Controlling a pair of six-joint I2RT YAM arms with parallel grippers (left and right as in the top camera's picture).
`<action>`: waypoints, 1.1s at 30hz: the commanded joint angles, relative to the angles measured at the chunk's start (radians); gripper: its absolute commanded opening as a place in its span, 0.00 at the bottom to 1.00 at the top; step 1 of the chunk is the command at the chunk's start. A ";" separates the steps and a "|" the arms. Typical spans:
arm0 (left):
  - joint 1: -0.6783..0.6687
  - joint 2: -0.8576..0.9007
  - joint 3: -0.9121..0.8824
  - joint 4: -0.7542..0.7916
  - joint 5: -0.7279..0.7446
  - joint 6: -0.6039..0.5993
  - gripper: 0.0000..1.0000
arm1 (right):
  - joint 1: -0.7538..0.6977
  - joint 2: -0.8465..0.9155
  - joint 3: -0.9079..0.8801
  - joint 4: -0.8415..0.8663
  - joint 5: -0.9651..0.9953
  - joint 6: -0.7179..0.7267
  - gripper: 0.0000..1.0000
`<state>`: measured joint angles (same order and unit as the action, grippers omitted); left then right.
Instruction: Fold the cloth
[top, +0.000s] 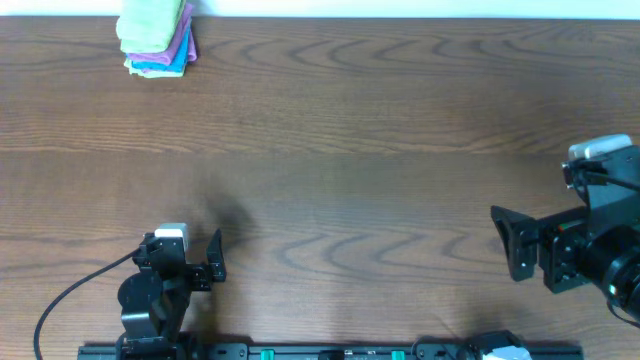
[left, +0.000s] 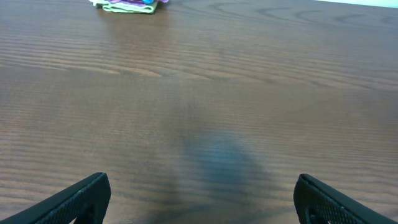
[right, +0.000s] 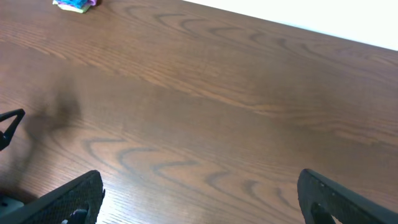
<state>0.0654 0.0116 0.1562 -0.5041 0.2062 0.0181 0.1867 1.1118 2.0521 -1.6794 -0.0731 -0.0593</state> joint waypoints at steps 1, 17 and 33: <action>0.006 -0.007 -0.017 0.005 -0.003 -0.011 0.95 | 0.004 0.001 -0.001 -0.001 0.007 -0.002 0.99; 0.006 -0.007 -0.017 0.005 -0.003 -0.011 0.95 | 0.004 0.001 -0.001 -0.001 0.006 -0.002 0.99; 0.006 -0.007 -0.017 0.005 -0.003 -0.011 0.95 | -0.023 -0.385 -0.530 0.347 0.145 -0.028 0.99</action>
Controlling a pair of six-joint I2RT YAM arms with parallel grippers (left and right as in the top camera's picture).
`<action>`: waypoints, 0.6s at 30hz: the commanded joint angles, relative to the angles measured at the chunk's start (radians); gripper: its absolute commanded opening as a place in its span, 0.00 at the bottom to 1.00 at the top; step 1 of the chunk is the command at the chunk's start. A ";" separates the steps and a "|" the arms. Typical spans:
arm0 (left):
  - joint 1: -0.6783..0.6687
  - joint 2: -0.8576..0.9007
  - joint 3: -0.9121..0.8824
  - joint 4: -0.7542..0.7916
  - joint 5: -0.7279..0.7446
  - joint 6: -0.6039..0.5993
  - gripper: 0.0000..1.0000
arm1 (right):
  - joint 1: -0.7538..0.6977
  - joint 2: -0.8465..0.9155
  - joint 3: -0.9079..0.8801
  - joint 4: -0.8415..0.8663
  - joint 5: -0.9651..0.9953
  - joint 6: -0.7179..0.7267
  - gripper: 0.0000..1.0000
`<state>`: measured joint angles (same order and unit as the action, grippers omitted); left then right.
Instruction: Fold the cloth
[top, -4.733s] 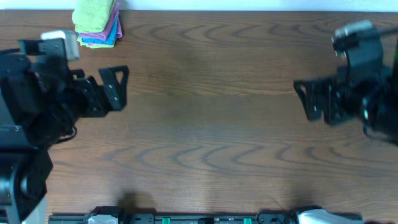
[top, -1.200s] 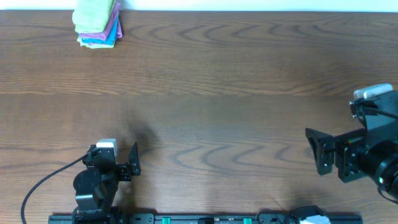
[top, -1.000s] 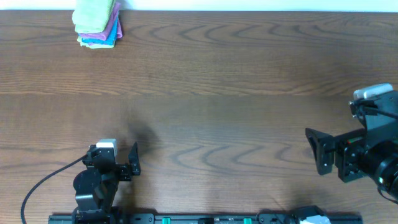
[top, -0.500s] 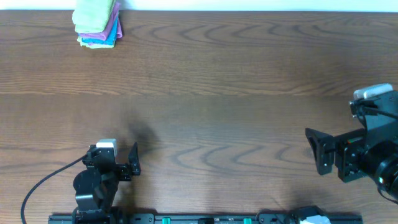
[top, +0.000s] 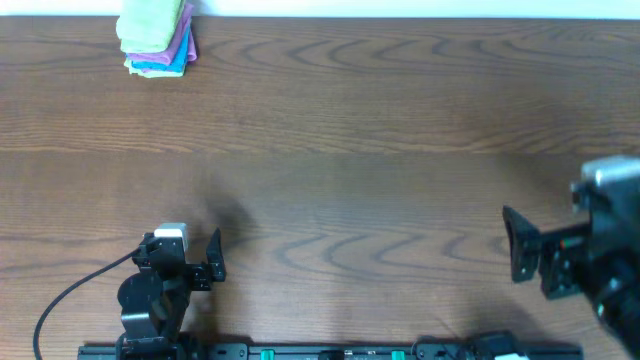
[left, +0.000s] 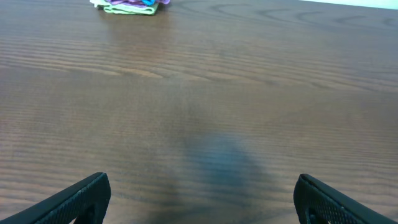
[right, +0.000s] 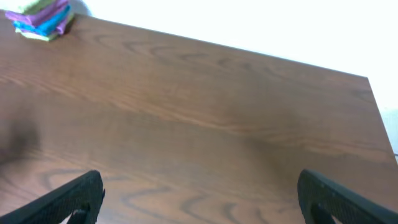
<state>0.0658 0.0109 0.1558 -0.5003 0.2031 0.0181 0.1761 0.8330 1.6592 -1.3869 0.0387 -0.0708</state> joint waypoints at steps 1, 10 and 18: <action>0.006 -0.006 -0.016 0.001 0.000 -0.011 0.95 | -0.012 -0.148 -0.204 0.090 0.033 -0.017 0.99; 0.006 -0.006 -0.016 0.001 0.000 -0.011 0.95 | -0.013 -0.487 -0.782 0.335 0.033 -0.016 0.99; 0.006 -0.006 -0.016 0.001 0.000 -0.011 0.95 | -0.052 -0.692 -1.146 0.573 0.032 -0.013 0.99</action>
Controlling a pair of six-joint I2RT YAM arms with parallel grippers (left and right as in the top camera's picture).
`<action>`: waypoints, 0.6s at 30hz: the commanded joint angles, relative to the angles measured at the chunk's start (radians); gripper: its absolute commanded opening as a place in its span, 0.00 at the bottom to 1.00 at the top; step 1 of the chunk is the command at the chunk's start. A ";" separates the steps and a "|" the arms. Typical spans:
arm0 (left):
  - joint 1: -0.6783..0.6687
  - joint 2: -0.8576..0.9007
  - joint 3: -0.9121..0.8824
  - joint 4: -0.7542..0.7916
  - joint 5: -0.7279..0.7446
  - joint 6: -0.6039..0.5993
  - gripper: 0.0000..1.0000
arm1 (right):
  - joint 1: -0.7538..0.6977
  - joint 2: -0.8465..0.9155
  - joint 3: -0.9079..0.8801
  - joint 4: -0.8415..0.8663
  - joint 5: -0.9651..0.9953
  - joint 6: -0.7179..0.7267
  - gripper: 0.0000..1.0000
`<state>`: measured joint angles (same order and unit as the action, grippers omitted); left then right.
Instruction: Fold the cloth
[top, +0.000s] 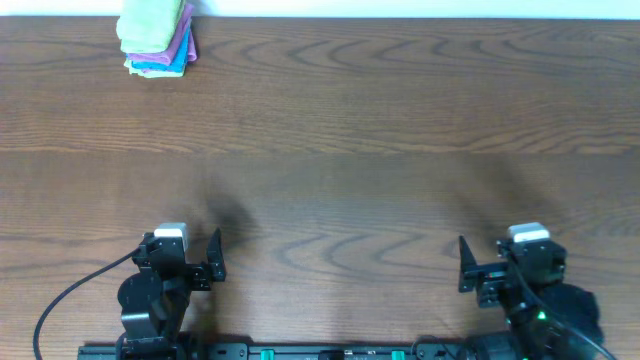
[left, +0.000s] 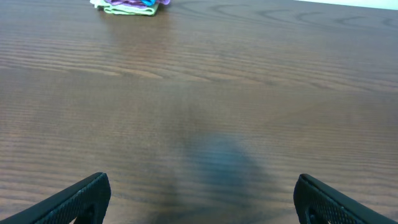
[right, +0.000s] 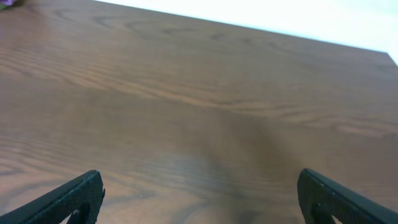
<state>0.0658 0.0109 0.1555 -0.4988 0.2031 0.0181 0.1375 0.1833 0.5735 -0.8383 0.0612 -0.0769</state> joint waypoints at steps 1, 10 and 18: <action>0.006 -0.006 -0.016 -0.001 0.000 -0.011 0.95 | -0.015 -0.062 -0.095 0.038 0.010 -0.006 0.99; 0.006 -0.006 -0.016 -0.001 0.000 -0.011 0.95 | -0.021 -0.178 -0.257 0.046 0.010 -0.007 0.99; 0.006 -0.006 -0.016 -0.001 0.000 -0.011 0.95 | -0.027 -0.178 -0.349 0.033 0.010 -0.007 0.99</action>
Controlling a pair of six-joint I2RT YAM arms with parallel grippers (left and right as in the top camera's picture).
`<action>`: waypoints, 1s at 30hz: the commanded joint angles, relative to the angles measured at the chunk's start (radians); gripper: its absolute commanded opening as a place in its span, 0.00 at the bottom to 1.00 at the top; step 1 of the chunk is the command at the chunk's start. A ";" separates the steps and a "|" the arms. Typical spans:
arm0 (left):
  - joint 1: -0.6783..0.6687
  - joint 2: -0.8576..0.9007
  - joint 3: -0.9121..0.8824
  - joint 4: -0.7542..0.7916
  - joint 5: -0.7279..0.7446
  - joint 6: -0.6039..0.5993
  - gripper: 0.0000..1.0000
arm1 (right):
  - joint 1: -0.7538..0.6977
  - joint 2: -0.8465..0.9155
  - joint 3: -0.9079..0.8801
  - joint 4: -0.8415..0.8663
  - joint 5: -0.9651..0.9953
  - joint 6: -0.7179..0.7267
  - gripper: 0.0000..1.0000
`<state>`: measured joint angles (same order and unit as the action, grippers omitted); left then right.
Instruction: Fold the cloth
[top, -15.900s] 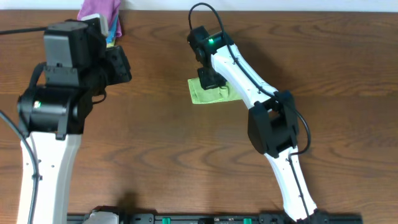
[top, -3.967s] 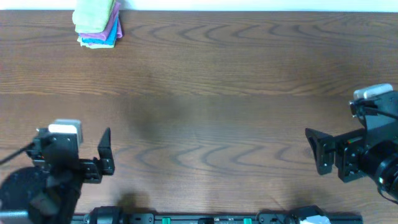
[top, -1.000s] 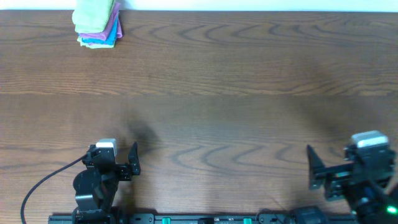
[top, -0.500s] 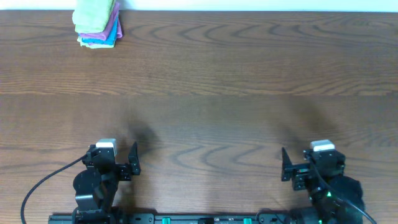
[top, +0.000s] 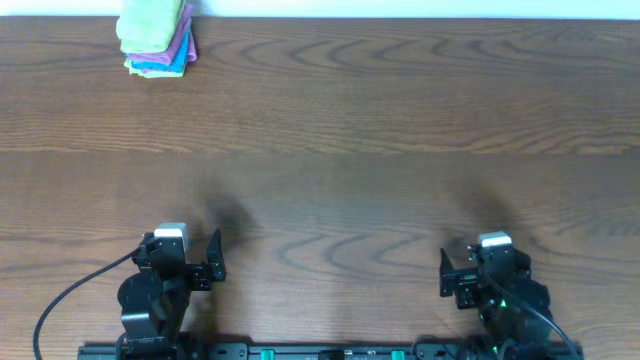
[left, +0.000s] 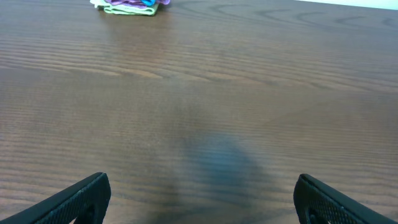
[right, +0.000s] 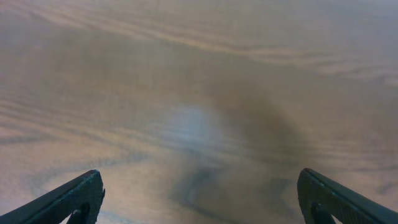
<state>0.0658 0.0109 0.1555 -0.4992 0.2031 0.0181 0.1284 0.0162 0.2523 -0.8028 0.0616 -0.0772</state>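
Note:
A stack of folded cloths (top: 156, 38), green on top of pink and blue, lies at the table's far left corner; the left wrist view shows this stack (left: 129, 5) at its top edge. My left gripper (top: 183, 256) rests near the front edge on the left, far from the stack. It is open (left: 202, 190) over bare wood. My right gripper (top: 479, 268) sits near the front edge on the right, open (right: 202, 186), with only tabletop between its fingers. No unfolded cloth is in view.
The brown wooden table (top: 340, 150) fills the overhead view. A black rail (top: 330, 352) runs along its front edge. A black cable (top: 70, 295) loops at the front left. A white strip shows beyond the far edge.
My right gripper has shifted a little to the left along the front edge, and its camera now looks down at the tabletop. The left arm and the cloth stack have not moved.
My right gripper was first held open at the table's right edge, pointing left, and was still there a second later. Then it stood at the front right, and now it sits slightly further left. The left gripper stayed open and still throughout; the stack lay untouched.

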 joint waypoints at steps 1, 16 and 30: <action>0.006 -0.006 -0.016 0.000 0.000 -0.011 0.95 | -0.018 -0.011 -0.037 -0.002 0.010 -0.006 0.99; 0.006 -0.006 -0.016 0.000 0.000 -0.011 0.95 | -0.018 -0.011 -0.077 0.003 0.010 -0.006 0.99; 0.006 -0.006 -0.016 0.000 0.000 -0.011 0.95 | -0.018 -0.011 -0.077 0.003 0.010 -0.006 0.99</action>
<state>0.0658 0.0109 0.1555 -0.4988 0.2031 0.0181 0.1200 0.0162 0.1860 -0.8005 0.0620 -0.0772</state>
